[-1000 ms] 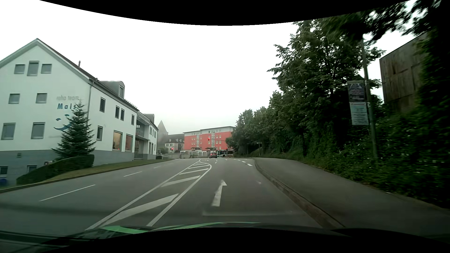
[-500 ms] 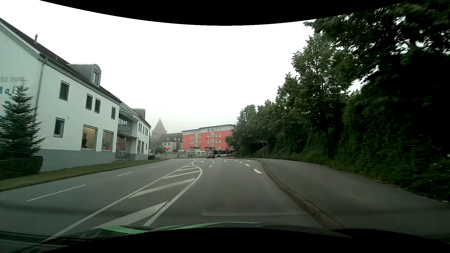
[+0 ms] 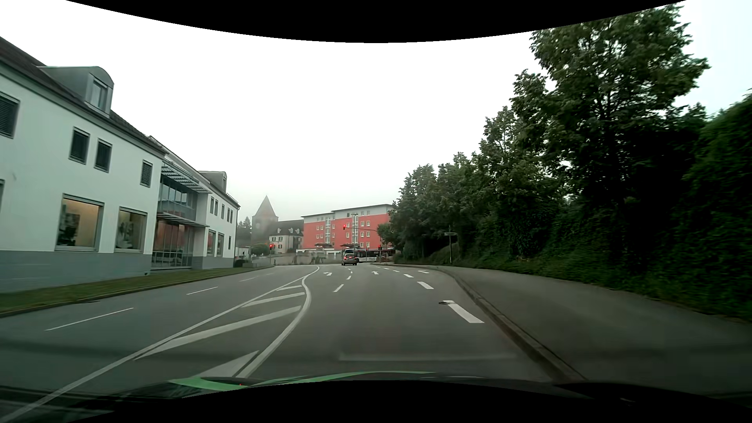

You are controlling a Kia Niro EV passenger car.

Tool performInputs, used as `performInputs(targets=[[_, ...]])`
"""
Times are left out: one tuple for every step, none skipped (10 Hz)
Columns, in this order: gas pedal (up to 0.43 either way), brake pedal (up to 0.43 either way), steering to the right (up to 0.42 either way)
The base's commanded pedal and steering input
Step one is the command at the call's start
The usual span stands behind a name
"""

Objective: Follow the waypoints while adhering to traffic rules and regulations

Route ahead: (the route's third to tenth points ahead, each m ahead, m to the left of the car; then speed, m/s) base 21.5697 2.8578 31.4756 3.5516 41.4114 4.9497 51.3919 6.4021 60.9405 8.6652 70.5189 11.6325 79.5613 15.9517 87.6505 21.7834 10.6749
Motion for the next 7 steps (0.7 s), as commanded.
performInputs(targets=[[0.0, 0.091, -0.006], [0.0, 0.091, -0.007], [0.0, 0.091, -0.007], [0.0, 0.091, -0.008], [0.0, 0.091, -0.009], [0.0, 0.098, -0.011], [0.0, 0.098, -0.011]])
